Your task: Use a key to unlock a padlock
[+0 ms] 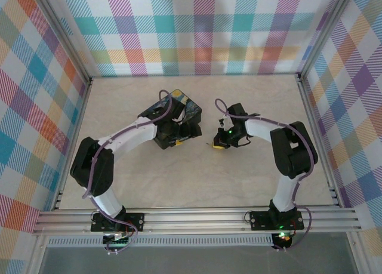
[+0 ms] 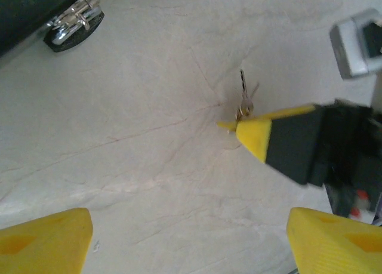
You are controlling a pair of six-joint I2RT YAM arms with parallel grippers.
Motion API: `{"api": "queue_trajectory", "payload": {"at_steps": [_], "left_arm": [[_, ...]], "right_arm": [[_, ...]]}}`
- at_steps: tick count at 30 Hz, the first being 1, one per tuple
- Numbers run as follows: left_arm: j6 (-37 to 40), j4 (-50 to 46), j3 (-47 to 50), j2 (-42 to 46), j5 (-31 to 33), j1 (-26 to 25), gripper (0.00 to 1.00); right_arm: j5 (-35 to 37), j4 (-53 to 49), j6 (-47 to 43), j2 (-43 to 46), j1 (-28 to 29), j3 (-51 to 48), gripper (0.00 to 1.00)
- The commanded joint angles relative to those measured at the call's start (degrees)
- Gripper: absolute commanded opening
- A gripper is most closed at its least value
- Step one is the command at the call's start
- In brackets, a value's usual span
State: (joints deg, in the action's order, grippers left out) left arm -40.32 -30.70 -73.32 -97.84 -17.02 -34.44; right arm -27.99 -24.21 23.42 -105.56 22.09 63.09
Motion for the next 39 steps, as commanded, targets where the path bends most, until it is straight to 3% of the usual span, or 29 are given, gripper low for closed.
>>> {"api": "queue_trajectory", "payload": {"at_steps": [1,5,9,15,39], "left_arm": [[-4.4,6.1,-0.6,-1.4,-2.3,-0.2,0.82],[-8.0,9.3,-0.5,-3.4,-3.9,-0.3,0.78],[-10.0,13.9,1.1,-3.2,-5.2,-0.4,0.66],[-4.6,13.1,1.0,-3.3,-6.7,-0.5,0.51],[2.1,13.9,2.7,-3.1,-11.9,-0.5,0.36]], "right_arm": [[-7.3,3.9,-0.3,3.3,0.0,-1.1,0.00],[-8.9,4.6,1.1,4.6,0.1,-2.0,0.00],[-9.4,4.0,2.4,5.8,0.1,-2.1,0.00],[-11.8,3.6,4.1,6.3,0.0,-1.0,0.00],[-15.9,5.5,7.8,7.6,0.0,-0.5,0.00]]}}
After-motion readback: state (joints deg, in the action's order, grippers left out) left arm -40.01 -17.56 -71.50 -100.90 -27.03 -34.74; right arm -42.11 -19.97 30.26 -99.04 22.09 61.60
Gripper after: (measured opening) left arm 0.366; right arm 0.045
